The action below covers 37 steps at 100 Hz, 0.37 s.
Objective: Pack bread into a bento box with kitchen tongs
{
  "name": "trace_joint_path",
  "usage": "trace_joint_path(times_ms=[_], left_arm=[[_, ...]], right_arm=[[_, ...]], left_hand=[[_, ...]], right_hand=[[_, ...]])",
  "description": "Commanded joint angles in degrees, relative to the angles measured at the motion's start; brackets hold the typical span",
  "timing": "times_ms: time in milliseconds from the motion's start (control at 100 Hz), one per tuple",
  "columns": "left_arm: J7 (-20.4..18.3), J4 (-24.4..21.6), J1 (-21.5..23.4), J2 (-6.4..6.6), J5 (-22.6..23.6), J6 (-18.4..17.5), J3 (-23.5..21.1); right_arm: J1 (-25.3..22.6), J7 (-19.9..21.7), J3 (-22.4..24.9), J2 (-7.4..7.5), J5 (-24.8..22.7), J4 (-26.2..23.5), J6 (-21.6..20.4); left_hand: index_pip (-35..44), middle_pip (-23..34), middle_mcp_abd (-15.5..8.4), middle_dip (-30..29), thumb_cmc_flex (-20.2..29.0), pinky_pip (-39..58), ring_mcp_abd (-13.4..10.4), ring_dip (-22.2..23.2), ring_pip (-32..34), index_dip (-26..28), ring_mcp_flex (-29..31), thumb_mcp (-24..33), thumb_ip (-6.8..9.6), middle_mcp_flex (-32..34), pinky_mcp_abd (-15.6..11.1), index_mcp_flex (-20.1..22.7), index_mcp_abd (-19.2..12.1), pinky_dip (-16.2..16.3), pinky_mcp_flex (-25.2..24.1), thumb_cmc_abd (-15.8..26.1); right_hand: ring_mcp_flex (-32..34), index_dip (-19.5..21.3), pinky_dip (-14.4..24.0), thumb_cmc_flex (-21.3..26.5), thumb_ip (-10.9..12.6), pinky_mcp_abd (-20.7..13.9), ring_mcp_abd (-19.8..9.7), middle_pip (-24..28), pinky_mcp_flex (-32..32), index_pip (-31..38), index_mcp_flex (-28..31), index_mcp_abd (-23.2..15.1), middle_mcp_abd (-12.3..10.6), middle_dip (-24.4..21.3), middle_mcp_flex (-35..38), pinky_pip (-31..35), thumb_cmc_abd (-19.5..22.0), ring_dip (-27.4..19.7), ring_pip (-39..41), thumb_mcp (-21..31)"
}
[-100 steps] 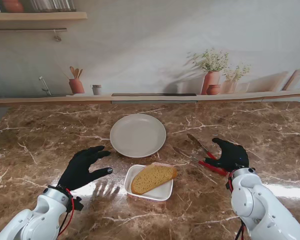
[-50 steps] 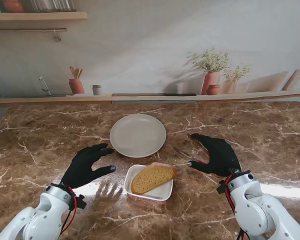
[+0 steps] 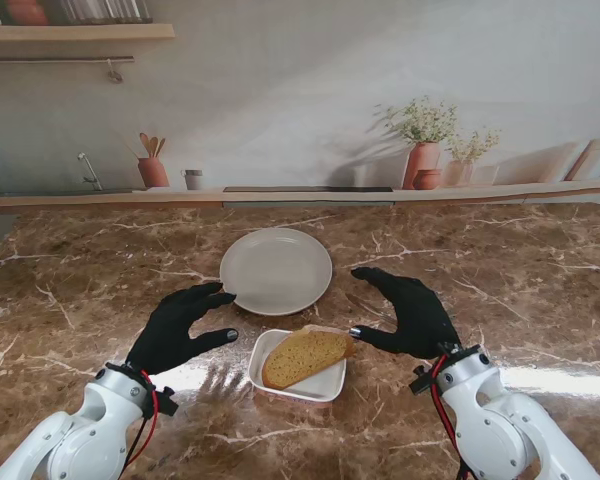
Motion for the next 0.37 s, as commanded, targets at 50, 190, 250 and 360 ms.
trace_joint_path(times_ms=[50,190,250,360], left_arm=[[-0.2,-0.61,0.38,0.02,-0.03,0.23,0.24],[0.12,-1.06,0.64,-0.02,0.15,0.14,0.08],[-0.1,-1.22,0.78,0.02,0.19,0.11,-0.09],[-0.31,-1.42,1.02,0.05,0.28,0.18,-0.3]], right_arm=[[-0.94,0.45,-0.39,-0.39,0.64,0.27,0.45],[-1.27,0.63,-0.43,-0.36,0.61,0.3,1.05],[-1.43,0.6,-0.47,-0.43,0.97,0.29,1.52],[-1.68,0.37,-0.35,-0.46,0.84,0.18,1.85]], left_hand=[[-1.11,-1.82,-2.01,-0.87,-0.88,-0.11,-2.58,-0.62,-1.73,-0.58,-2.17,-1.9,2.19,-2.18,-1.49,-1.39,-0.19,-0.43,-0.06,2.26],[-1.06,-1.76,-2.05,-0.85,-0.92,-0.32,-2.65,-0.59,-1.69,-0.6,-2.07,-1.89,2.19,-2.03,-1.54,-1.37,-0.23,-0.57,-0.05,2.2],[-1.05,-1.76,-2.01,-0.85,-0.88,-0.33,-2.69,-0.58,-1.69,-0.61,-2.05,-1.85,2.2,-2.02,-1.4,-1.38,-0.21,-0.57,-0.04,2.23],[-1.01,-1.76,-2.03,-0.86,-0.94,-0.26,-2.68,-0.58,-1.68,-0.61,-2.01,-1.87,2.19,-1.96,-1.37,-1.35,-0.32,-0.52,-0.02,2.22]], right_hand=[[-2.47,-0.68,-1.74,-3.15,2.6,-1.68,-0.79,-1.1,-0.38,-1.36,-0.4,0.75,0.39,-1.2,-1.68,-0.18,1.22,-1.06,-0.87,-0.8],[-2.39,-0.74,-1.86,-2.56,2.62,-1.57,-0.53,-1.1,-0.34,-1.25,-0.21,0.77,0.45,-1.23,-1.6,-0.03,1.08,-1.1,-0.85,-1.05],[-2.41,-0.75,-1.9,-2.37,2.62,-1.55,-0.45,-1.11,-0.4,-1.19,-0.16,0.76,0.51,-1.23,-1.62,0.0,1.08,-1.11,-0.85,-1.12],[-2.39,-0.74,-1.93,-2.18,2.61,-1.47,-0.41,-1.01,-0.37,-1.0,0.07,0.58,0.45,-1.2,-1.55,0.17,1.14,-1.08,-0.8,-1.32]])
